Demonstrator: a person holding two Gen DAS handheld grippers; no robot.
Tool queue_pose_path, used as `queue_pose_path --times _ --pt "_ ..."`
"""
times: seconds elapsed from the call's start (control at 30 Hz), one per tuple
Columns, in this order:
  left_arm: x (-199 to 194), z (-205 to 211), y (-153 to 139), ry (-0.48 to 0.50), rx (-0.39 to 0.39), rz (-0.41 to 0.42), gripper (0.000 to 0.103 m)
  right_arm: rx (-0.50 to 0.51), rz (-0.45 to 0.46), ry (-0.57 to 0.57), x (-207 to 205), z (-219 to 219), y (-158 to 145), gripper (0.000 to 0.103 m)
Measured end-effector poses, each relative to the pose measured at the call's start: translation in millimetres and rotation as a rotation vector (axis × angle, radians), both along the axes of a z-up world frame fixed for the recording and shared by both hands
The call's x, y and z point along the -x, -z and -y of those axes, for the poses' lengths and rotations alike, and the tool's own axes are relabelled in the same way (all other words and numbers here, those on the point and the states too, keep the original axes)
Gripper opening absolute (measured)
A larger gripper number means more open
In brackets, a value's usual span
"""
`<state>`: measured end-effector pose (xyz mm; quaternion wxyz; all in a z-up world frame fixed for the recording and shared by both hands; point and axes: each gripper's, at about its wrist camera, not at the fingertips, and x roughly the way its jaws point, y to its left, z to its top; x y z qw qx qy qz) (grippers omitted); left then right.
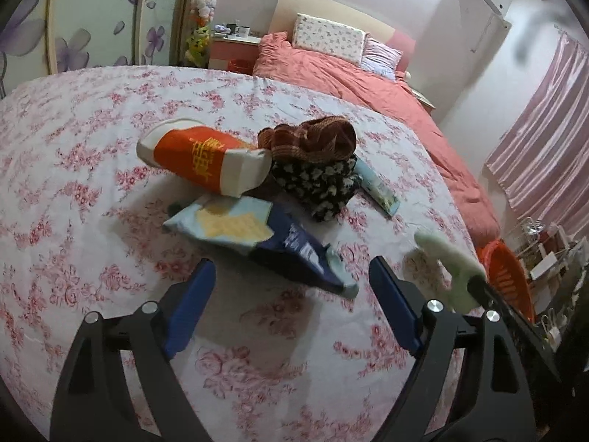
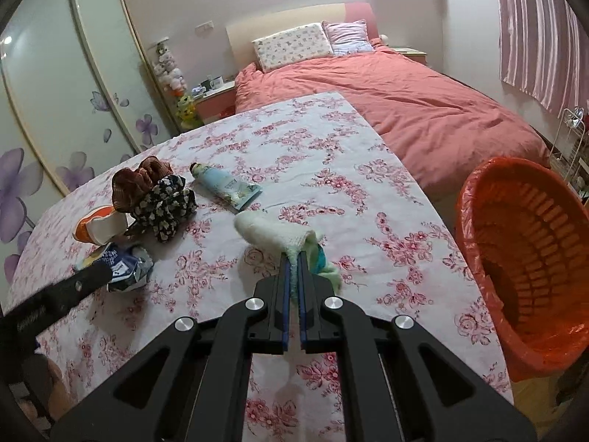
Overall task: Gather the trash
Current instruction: 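Grasp the pale green sock with the right tool while the left tool grasps the blue wrapper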
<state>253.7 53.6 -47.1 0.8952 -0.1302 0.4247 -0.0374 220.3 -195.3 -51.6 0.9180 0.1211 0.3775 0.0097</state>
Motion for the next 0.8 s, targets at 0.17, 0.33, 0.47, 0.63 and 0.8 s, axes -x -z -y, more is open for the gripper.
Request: queue_pose_path --times 0.17,0.33,0.47,0.63,0.8 --pt "-11 4 11 -0.013 -0.068 -0.050 0.048 -0.003 -0.007 -0.010 1 1 3 0.004" --pt "4 -18 23 0.018 -0.021 -0.055 0.022 -0.008 -0.008 -0.005 3 2 5 0.004" --pt "17 -33 24 0.036 -0.065 -0.031 0.023 -0.012 -0.017 -0.009 5 1 9 0.004" --pt "18 -46 25 0.002 -0.057 -0.034 0.043 -0.024 -0.028 -0.026 5 -6 13 0.004" --pt "9 -48 28 -0.002 -0.020 -0.044 0.039 -0.024 -0.026 -0.042 6 -12 13 0.004"
